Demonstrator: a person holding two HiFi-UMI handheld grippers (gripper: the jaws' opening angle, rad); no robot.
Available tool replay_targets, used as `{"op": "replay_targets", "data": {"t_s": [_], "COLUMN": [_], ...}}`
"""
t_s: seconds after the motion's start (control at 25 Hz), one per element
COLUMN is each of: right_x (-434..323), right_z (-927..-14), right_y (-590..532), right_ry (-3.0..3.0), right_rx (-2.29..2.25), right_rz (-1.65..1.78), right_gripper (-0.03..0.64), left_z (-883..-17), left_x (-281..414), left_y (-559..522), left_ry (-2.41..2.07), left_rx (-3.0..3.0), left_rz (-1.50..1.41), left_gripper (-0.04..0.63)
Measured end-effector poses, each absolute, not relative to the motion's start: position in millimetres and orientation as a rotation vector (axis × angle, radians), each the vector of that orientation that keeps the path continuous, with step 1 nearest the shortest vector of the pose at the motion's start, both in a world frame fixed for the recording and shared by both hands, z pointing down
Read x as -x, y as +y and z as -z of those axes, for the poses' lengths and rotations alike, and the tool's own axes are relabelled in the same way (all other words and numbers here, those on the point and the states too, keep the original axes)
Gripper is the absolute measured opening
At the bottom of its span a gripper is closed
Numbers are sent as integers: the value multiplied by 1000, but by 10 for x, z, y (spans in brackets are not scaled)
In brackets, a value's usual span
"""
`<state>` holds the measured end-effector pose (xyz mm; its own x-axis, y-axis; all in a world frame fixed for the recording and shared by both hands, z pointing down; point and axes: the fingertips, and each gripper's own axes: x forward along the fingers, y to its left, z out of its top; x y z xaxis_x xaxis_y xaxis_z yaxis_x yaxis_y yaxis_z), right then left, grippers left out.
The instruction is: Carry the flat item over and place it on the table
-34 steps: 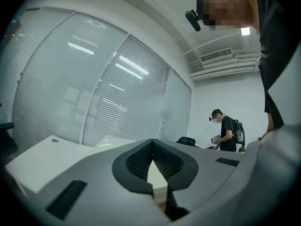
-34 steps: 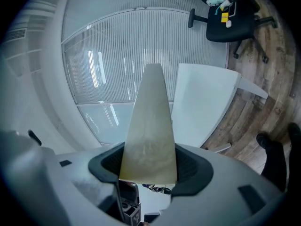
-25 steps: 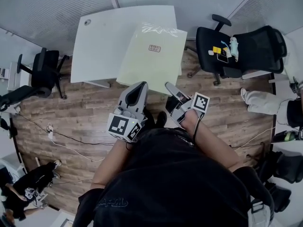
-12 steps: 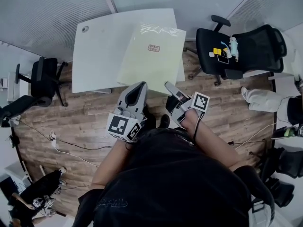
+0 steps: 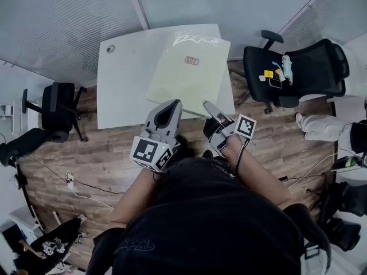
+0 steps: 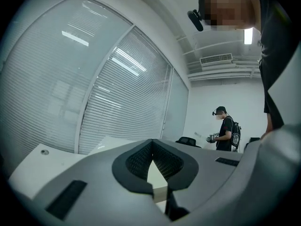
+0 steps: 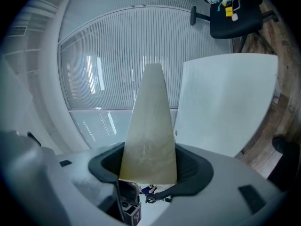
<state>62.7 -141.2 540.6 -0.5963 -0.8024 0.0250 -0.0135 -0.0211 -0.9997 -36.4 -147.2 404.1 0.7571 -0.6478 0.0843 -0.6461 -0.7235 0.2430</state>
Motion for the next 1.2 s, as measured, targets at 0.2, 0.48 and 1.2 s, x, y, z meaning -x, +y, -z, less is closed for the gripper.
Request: {"op": "replay_targets", "data": {"t_s": [0.2, 0.48, 1.2], "right_x": [-472, -267, -72], "right_z": [-5365, -5308, -5314], "right_y": [-1610, -1741, -1959], "right_ry": [1645, 1639, 1672], "right_rx": [867, 864, 857], "right_rz": [1653, 1638, 1663], "right_gripper": [290, 290, 290], "left_z": [-3987, -3944, -3917], "left_x": [572, 879, 1358], "left_y": [-1655, -1740, -1892], "left_ry": [-1003, -1016, -1086], "left_rx": [-2719, -2724, -2661], "left_rz": [12, 27, 80], "left_gripper": [13, 12, 12]}}
